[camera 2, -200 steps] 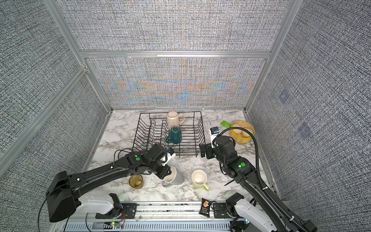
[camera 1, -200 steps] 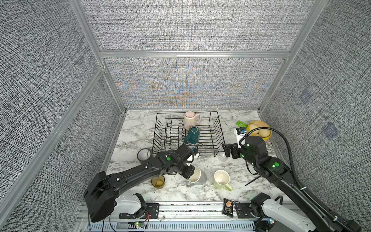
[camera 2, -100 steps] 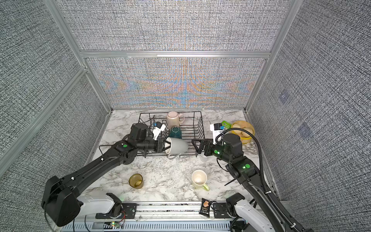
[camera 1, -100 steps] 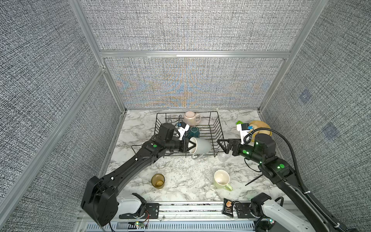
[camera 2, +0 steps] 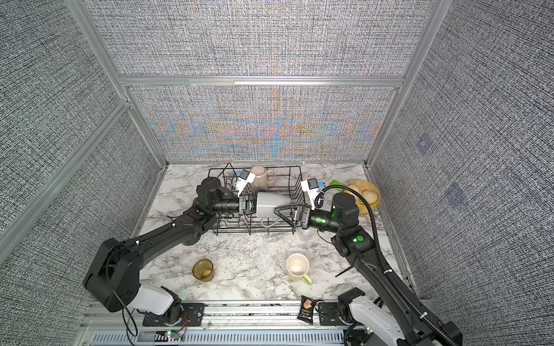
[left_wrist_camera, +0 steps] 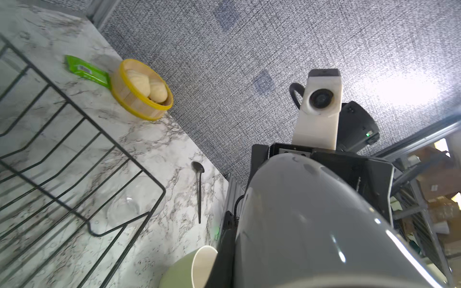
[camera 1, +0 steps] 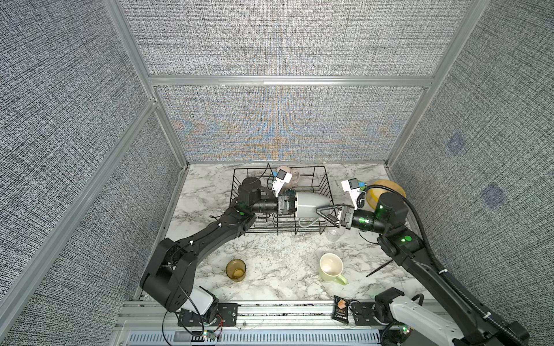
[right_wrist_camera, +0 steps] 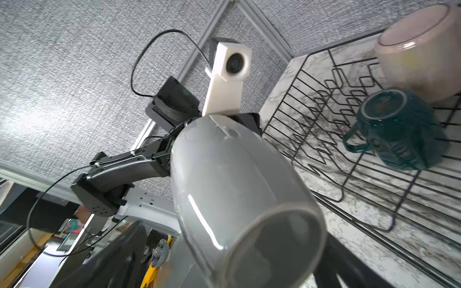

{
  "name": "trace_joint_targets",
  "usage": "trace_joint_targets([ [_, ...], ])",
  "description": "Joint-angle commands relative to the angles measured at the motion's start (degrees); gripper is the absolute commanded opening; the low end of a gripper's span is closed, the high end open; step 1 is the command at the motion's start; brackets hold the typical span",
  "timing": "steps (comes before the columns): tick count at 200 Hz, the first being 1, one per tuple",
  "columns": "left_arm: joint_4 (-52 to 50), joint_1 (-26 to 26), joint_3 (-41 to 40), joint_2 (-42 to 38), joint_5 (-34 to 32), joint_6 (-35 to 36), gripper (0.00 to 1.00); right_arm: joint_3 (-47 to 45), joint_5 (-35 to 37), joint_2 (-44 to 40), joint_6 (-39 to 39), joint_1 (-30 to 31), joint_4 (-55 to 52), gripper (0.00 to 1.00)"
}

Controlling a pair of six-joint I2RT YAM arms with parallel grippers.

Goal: Load cups into a dish rack
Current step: Place the cup upside down at the dish rack.

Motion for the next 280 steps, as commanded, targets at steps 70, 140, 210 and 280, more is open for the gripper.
trace_joint_targets([
  [70,21.37,-0.51,-1.23,3.62,3.21,-9.39,0.0,1.79,-7.29,6.36,5.29,0.54,18.64,0.99],
  [140,19.53,-0.85,-0.05,5.11,3.3,-9.88,0.0,5.52,-6.64,8.71,-9.02,3.69,8.57,0.97],
  [210,17.9,-1.14,0.26,5.62,3.15,-9.36,0.0,7.28,-9.12,13.26,-10.71,5.6,11.23,0.91],
  [280,17.59,-1.2,0.56,6.38,3.69,-9.63,0.0,8.67,-11.58,16.39,-9.76,5.78,12.98,0.7],
])
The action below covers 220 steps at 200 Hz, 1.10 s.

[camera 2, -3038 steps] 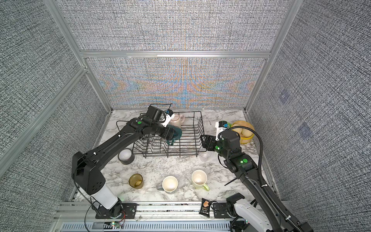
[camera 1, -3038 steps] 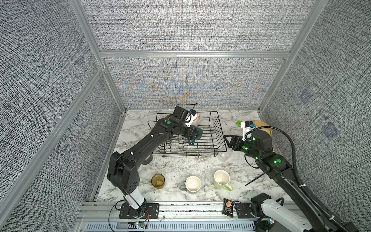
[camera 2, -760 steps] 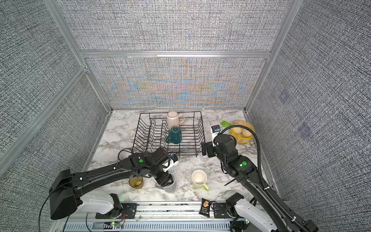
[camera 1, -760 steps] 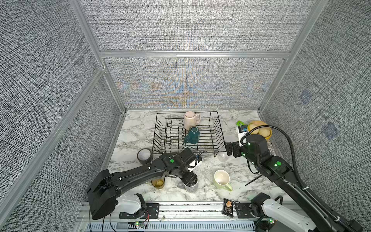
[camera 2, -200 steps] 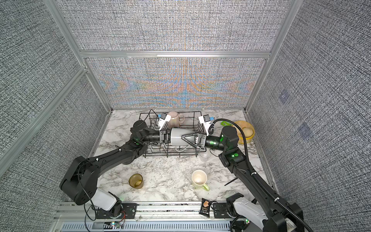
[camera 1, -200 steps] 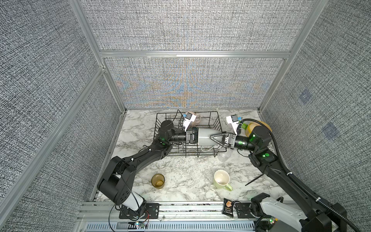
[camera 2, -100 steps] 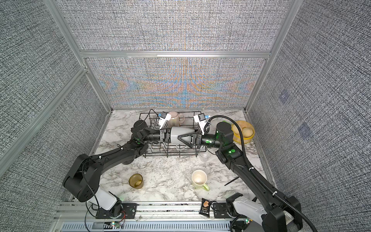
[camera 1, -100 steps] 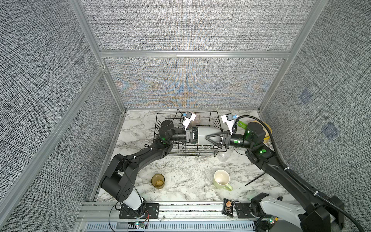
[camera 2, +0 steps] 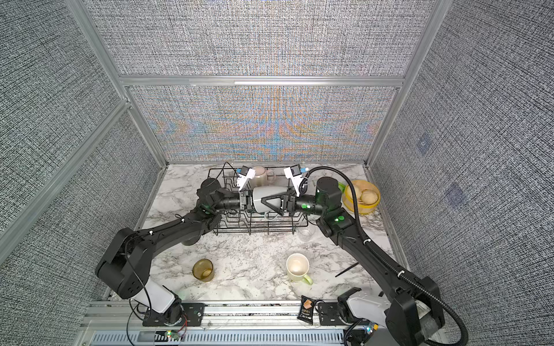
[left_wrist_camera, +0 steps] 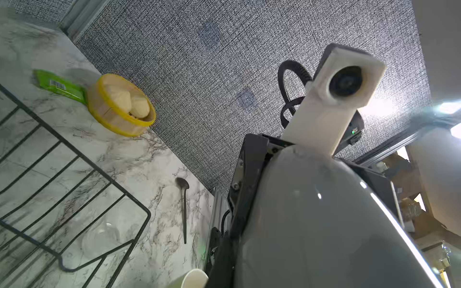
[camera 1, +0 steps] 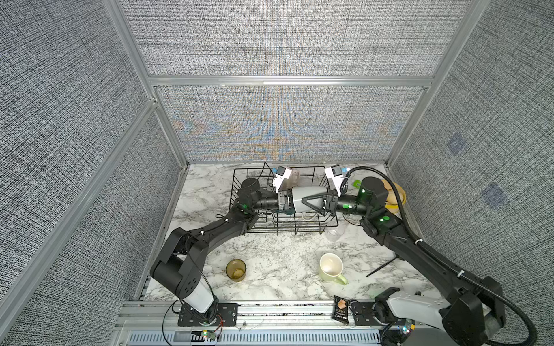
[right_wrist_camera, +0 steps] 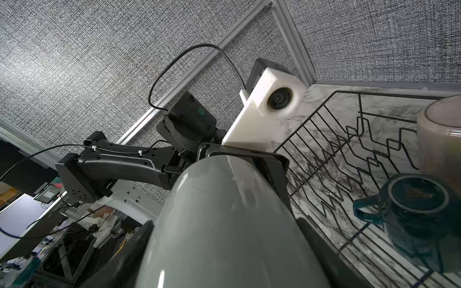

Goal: Load cups into a dish rack
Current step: Place the cup upside down at the dish rack.

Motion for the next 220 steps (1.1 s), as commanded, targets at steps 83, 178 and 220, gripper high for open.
trace_joint_targets([
  [83,-14.81,1.38,-2.45,-6.0,-4.78,12.63,0.32,1.08,-7.57,-0.9,-6.04,-0.77,-5.8,0.61],
  [178,-48.59,9.43,-6.4,-22.84,-36.61,26.84,0.57,13.44,6.97,5.88,-48.39,0.46,-40.46,0.58],
  [220,-63.65,9.87,-4.83,-26.93,-59.63,28.43,0.66,21.46,13.43,16.13,-61.47,4.1,-47.04,0.58],
])
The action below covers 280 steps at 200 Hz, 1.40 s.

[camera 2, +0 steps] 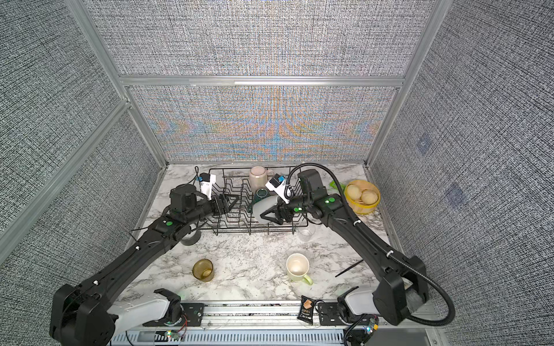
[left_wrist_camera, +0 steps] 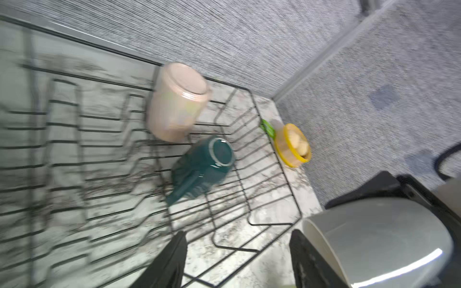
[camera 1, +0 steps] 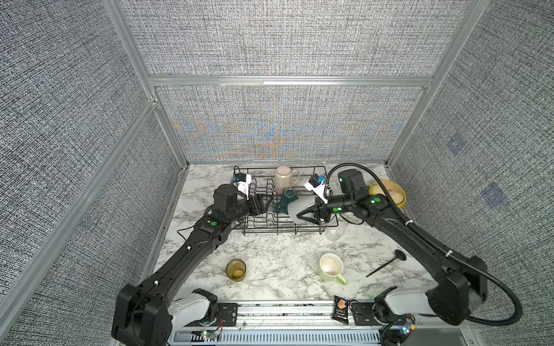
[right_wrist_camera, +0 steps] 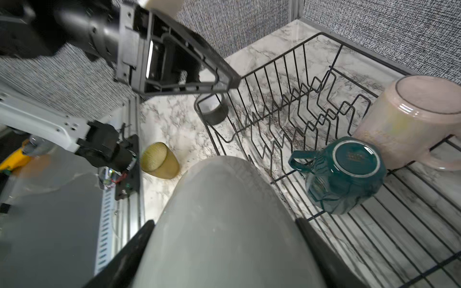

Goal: Load cups into a dish rack
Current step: Place the cup upside down at the dish rack.

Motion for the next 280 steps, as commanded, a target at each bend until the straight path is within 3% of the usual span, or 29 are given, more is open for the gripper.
trace_joint_targets([
  [1,-11.05,0.26,0.43,-1.42,-16.74,2.5,0.66,4.74,4.39,4.4,-12.5,1.81,-5.11,0.58],
  [50,-11.51,0.23,-1.69,-3.13,-23.01,2.16,0.69,19.33,16.74,18.17,-22.67,6.27,-18.65,0.59],
  [106,-13.24,0.24,-3.76,-4.24,-27.77,1.1,0.7,28.28,19.25,26.99,-27.51,8.23,-25.6,0.61],
  [164,-13.19,0.23,-5.39,-5.48,-29.7,1.04,0.7,31.5,26.75,32.49,-30.65,9.57,-29.24,0.61],
  [280,-14.49,0.24,-6.91,-9.22,-28.44,0.44,0.72,33.4,29.11,39.78,-31.81,10.38,-27.14,0.64],
])
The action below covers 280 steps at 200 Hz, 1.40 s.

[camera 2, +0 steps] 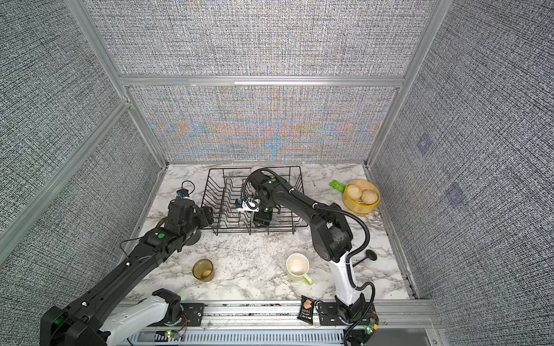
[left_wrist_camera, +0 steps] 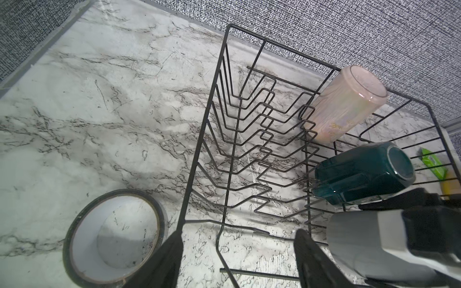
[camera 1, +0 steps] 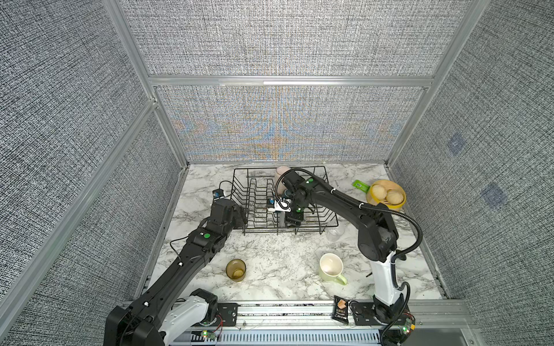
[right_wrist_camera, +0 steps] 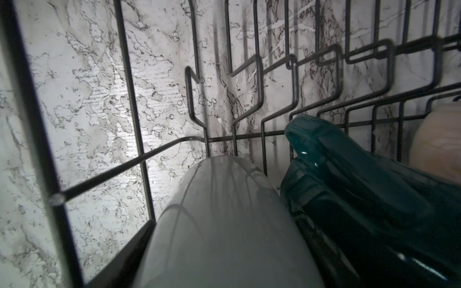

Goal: Load cups into a dish rack
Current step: Place the cup upside down at the dish rack.

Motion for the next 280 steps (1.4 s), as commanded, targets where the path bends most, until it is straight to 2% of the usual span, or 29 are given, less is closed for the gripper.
trace_joint_targets([
  [1,-0.5,0.02,-0.64,-1.16,0.33,-0.47,0.72,0.32,-0.42,0.73,-1.28,0.04,0.59,0.64],
  [34,-3.67,0.06,-0.81,-1.89,2.46,-0.98,0.73,1.22,-1.42,1.98,-1.32,0.06,1.18,0.65],
  [87,-9.1,0.03,-2.82,-6.43,2.68,-2.53,0.73,3.24,-0.56,4.13,-1.25,0.03,-0.77,0.76],
  [121,-8.65,0.06,-5.34,-9.49,2.21,-4.43,0.73,6.56,-1.63,4.45,1.09,0.1,-4.93,0.83],
  [139,-12.18,0.09,-4.61,-9.65,1.4,-5.66,0.8,7.84,-1.26,4.34,1.39,0.11,-6.77,0.88],
  [147,-13.6,0.04,-4.28,-9.43,1.06,-5.75,0.85,8.01,-1.1,4.08,1.57,0.16,-7.48,0.89],
  [166,-16.51,0.01,-3.57,-8.63,1.06,-4.52,0.87,7.23,-0.6,3.22,1.58,0.18,-7.57,0.9],
  [208,-18.04,0.1,-4.42,-10.56,2.98,-5.79,0.87,9.52,-1.51,3.43,1.43,0.51,-10.17,0.89],
  [225,-19.11,0.02,-5.14,-12.27,2.56,-9.4,0.87,8.67,-2.49,2.11,1.15,0.77,-9.44,0.89],
  [244,-20.28,0.06,-6.11,-13.7,2.8,-11.93,0.86,7.54,-0.63,0.81,0.91,0.99,-8.4,0.87],
  [280,-21.28,0.02,-6.49,-14.03,4.38,-11.63,0.86,9.62,1.33,1.39,4.43,0.9,-11.19,0.87],
])
